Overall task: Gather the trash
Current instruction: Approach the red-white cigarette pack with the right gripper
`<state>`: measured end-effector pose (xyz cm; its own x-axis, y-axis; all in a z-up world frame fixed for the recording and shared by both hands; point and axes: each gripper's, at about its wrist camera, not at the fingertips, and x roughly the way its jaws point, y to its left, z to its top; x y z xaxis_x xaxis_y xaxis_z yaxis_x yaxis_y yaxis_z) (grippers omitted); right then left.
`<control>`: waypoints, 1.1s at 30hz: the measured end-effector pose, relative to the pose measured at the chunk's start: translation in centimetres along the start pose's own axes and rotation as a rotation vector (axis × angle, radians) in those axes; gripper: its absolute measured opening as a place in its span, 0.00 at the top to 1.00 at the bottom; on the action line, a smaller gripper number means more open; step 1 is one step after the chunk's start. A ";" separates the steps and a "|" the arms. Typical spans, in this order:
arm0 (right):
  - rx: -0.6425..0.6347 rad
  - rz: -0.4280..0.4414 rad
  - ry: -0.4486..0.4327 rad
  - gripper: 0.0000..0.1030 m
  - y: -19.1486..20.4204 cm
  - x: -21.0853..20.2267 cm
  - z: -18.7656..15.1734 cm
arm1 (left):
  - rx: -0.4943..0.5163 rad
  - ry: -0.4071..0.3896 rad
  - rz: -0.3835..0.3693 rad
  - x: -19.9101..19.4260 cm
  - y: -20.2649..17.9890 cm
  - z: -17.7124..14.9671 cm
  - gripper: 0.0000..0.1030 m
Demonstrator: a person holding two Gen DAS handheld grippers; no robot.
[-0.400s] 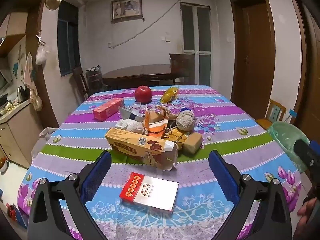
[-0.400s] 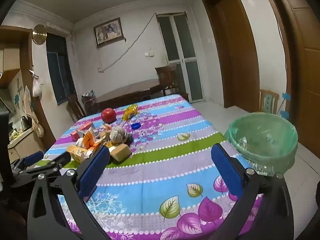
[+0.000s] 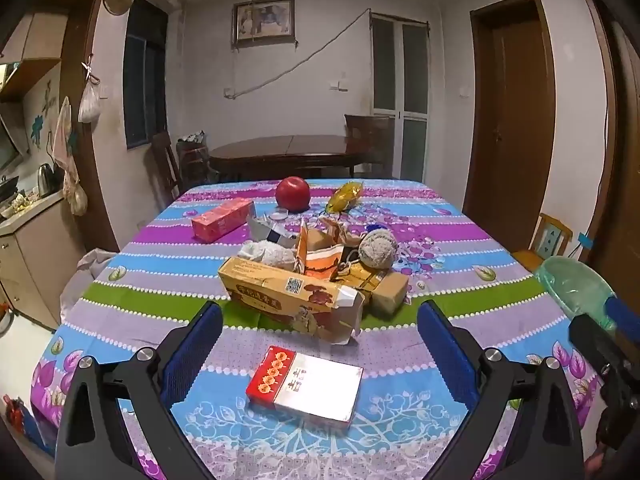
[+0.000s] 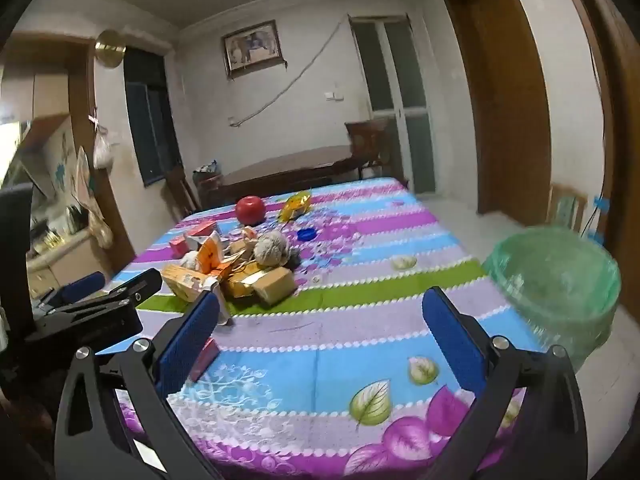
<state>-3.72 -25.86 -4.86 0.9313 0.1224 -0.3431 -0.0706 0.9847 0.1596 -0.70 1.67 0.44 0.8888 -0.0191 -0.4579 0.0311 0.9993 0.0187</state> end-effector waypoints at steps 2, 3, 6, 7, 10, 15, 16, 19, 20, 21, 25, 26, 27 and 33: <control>-0.020 -0.027 -0.030 0.05 0.1 -0.3 0.1 | 0.001 0.013 0.001 0.3 0.0 -0.1 0.05; -0.030 -0.036 -0.042 0.05 0.2 -0.4 0.2 | 0.000 0.019 0.004 0.5 0.1 -0.1 0.05; -0.055 -0.053 -0.052 0.05 0.3 -0.3 0.3 | -0.002 0.033 0.018 0.9 0.3 -0.1 0.05; -0.056 -0.050 -0.052 0.05 0.3 -0.2 0.3 | -0.003 0.034 0.020 0.9 0.3 -0.1 0.05; -0.059 -0.036 -0.063 0.05 0.4 -0.3 0.2 | -0.005 0.028 0.026 1.2 0.5 -0.1 0.05; -0.069 -0.034 -0.067 0.05 0.7 0.2 0.3 | 0.011 0.032 0.030 1.8 0.3 -0.2 0.05; -0.070 -0.036 -0.063 0.05 0.7 0.5 0.2 | 0.015 0.036 0.031 2.0 0.2 -0.2 0.05; -0.078 -0.050 -0.060 0.05 0.9 1.0 0.3 | 0.018 0.052 0.039 2.8 0.3 -0.4 0.05; -0.085 -0.059 -0.062 0.05 0.9 1.2 0.3 | 0.018 0.056 0.039 3.0 0.4 -0.4 0.05; -0.094 -0.070 -0.066 0.05 1.1 1.5 0.3 | 0.019 0.062 0.040 3.3 0.4 -0.5 0.05; -0.118 -0.077 -0.085 0.05 1.3 2.2 0.7 | 0.025 0.065 0.062 4.0 0.7 -0.4 0.05; -0.121 -0.077 -0.087 0.05 1.4 2.3 0.7 | 0.024 0.064 0.069 4.2 0.8 -0.3 0.05; -0.128 -0.077 -0.089 0.05 1.6 2.6 0.8 | 0.021 0.065 0.078 4.5 1.0 -0.2 0.05; -0.171 -0.106 -0.105 0.05 2.4 3.7 1.2 | 0.010 0.085 0.121 5.9 2.1 -0.2 0.05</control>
<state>0.02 -23.20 -4.69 0.9682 0.0123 -0.2499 -0.0215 0.9992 -0.0342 4.48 3.71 -2.36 0.8444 0.1048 -0.5254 -0.0694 0.9938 0.0867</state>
